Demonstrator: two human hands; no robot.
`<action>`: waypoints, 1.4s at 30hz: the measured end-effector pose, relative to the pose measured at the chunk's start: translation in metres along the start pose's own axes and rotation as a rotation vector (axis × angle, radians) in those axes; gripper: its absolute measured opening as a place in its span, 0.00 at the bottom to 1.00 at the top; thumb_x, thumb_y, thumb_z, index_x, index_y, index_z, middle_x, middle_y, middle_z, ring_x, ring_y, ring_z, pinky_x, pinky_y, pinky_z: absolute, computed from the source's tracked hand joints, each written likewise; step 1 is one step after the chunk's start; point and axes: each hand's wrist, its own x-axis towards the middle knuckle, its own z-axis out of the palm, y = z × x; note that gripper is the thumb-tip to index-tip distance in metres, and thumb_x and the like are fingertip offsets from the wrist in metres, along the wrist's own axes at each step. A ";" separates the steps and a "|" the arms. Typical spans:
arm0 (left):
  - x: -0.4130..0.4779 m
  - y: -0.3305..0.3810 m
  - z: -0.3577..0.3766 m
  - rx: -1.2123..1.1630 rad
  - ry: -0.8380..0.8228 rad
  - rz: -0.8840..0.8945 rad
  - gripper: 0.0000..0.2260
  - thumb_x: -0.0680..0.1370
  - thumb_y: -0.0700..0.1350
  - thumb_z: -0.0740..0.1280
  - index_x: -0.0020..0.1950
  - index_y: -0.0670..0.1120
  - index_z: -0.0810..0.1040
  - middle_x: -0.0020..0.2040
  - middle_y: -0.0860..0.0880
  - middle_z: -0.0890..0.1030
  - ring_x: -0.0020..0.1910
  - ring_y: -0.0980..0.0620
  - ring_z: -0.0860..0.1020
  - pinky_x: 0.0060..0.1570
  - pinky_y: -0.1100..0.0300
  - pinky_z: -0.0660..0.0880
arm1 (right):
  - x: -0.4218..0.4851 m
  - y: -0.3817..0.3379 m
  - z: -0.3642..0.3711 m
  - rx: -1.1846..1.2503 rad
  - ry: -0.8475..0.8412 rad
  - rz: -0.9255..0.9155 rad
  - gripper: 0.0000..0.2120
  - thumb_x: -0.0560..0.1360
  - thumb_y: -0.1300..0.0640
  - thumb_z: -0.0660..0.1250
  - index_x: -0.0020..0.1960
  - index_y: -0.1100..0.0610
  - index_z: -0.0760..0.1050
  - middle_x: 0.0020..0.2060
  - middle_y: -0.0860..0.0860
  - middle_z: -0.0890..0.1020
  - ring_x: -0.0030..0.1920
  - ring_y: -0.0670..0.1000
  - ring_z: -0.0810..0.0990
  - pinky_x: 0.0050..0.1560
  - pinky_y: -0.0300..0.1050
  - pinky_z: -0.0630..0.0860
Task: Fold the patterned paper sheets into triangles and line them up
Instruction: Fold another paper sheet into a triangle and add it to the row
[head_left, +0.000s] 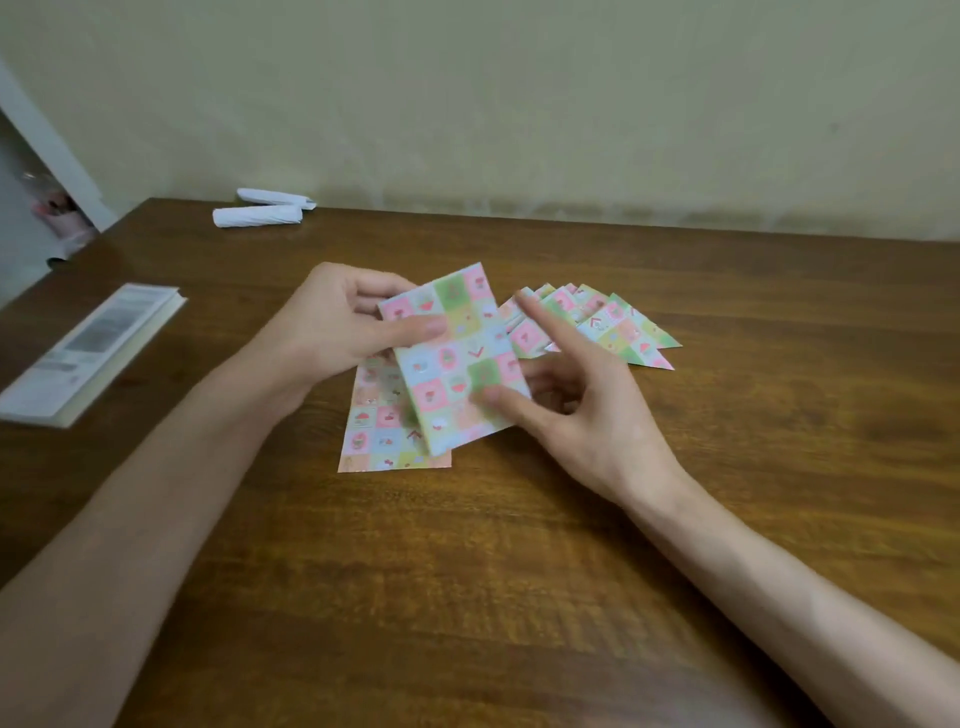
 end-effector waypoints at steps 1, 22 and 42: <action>-0.002 0.002 0.006 -0.055 0.017 0.040 0.10 0.74 0.45 0.77 0.54 0.46 0.86 0.47 0.50 0.88 0.49 0.53 0.87 0.48 0.56 0.84 | 0.000 -0.001 -0.005 0.080 0.041 0.030 0.30 0.74 0.55 0.79 0.73 0.43 0.74 0.38 0.40 0.85 0.39 0.39 0.82 0.46 0.30 0.73; -0.034 -0.030 0.076 0.790 -0.052 0.942 0.08 0.80 0.44 0.69 0.55 0.50 0.87 0.51 0.54 0.84 0.48 0.53 0.82 0.44 0.51 0.79 | -0.033 0.027 -0.088 -0.515 -0.262 -0.290 0.12 0.72 0.47 0.79 0.54 0.42 0.86 0.48 0.40 0.81 0.53 0.47 0.81 0.56 0.50 0.78; -0.039 -0.034 0.083 0.414 -0.085 0.599 0.06 0.77 0.55 0.73 0.47 0.55 0.87 0.44 0.62 0.83 0.49 0.55 0.81 0.49 0.56 0.77 | -0.034 0.027 -0.087 -0.212 -0.329 -0.085 0.07 0.77 0.49 0.74 0.42 0.50 0.85 0.38 0.48 0.78 0.33 0.56 0.72 0.33 0.48 0.69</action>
